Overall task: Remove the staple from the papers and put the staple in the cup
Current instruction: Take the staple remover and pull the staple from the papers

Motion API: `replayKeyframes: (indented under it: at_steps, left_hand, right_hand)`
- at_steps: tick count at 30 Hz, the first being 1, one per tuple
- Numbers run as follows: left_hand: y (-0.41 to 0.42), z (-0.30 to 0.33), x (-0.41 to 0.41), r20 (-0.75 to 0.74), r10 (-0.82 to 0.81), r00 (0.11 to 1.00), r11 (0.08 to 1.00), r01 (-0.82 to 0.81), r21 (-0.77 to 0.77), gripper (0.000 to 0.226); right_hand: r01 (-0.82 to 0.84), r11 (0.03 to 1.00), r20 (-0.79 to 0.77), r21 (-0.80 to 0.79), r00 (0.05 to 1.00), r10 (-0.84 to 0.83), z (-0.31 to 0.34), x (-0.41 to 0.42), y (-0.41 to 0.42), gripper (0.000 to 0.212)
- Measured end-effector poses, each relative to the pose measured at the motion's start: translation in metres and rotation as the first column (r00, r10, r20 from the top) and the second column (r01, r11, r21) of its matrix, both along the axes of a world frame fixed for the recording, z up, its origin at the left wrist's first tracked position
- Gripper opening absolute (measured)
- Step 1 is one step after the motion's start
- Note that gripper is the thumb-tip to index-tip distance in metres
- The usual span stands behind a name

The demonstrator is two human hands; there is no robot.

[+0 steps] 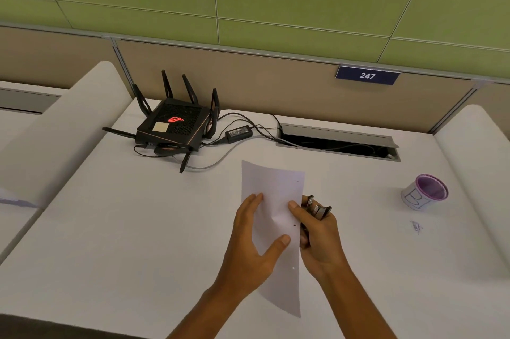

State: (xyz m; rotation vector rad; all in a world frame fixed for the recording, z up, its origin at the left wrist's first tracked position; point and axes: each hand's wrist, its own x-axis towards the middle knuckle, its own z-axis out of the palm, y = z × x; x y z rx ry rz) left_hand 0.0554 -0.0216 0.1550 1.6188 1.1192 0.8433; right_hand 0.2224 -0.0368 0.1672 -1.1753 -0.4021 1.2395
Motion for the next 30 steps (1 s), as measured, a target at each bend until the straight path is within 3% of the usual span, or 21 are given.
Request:
replayKeyframes:
  at_steps: [3, 7, 9, 13, 15, 19, 24, 27, 30]
  left_hand:
    - [-0.003, 0.004, 0.004, 0.018, -0.05, 0.999, 0.996, 0.051, -0.074, 0.103]
    - [-0.001, 0.009, 0.008, 0.116, -0.145, 0.983, 0.977, 0.161, -0.137, 0.095]
    - [0.001, 0.008, 0.006, 0.097, -0.167, 0.981, 0.975, 0.179, -0.135, 0.095]
    - [0.006, 0.002, 0.002, 0.152, -0.142, 0.978, 0.966, 0.171, -0.193, 0.081]
    - [0.009, 0.0, -0.002, 0.145, -0.113, 0.983, 0.965, 0.143, -0.22, 0.062]
    - [0.014, -0.004, -0.012, 0.036, -0.074, 0.997, 0.963, 0.081, -0.259, 0.044]
    - [0.021, -0.011, -0.025, 0.037, -0.027, 0.999, 0.952, 0.037, -0.304, 0.041]
    - [0.029, -0.017, -0.032, 0.056, 0.025, 0.998, 0.928, -0.003, -0.372, 0.035]
    - [0.039, -0.021, -0.035, 0.09, 0.079, 0.993, 0.905, -0.034, -0.423, 0.032]
  right_hand:
    - [0.007, 1.0, -0.021, 0.014, 1.0, -0.007, 0.003, -0.007, 0.0, 0.027]
    - [-0.05, 0.997, 0.064, 0.057, 0.997, 0.046, 0.005, -0.02, -0.002, 0.053]
    - [-0.086, 0.994, 0.143, 0.072, 0.987, 0.075, 0.009, -0.025, -0.004, 0.059]
    - [-0.144, 0.986, 0.228, 0.088, 0.966, 0.121, 0.013, -0.03, -0.01, 0.048]
    - [-0.144, 0.987, 0.307, 0.073, 0.945, 0.115, 0.008, -0.03, -0.012, 0.034]
    - [-0.034, 0.998, 0.381, 0.059, 0.925, 0.009, -0.002, -0.02, -0.015, 0.017]
    - [0.172, 0.983, 0.397, -0.063, 0.908, -0.134, -0.024, 0.008, -0.022, 0.039]
    - [0.18, 0.972, 0.362, -0.148, 0.925, -0.116, -0.035, 0.024, -0.032, 0.039]
    - [0.142, 0.963, 0.36, -0.227, 0.932, -0.053, -0.049, 0.035, -0.04, 0.026]
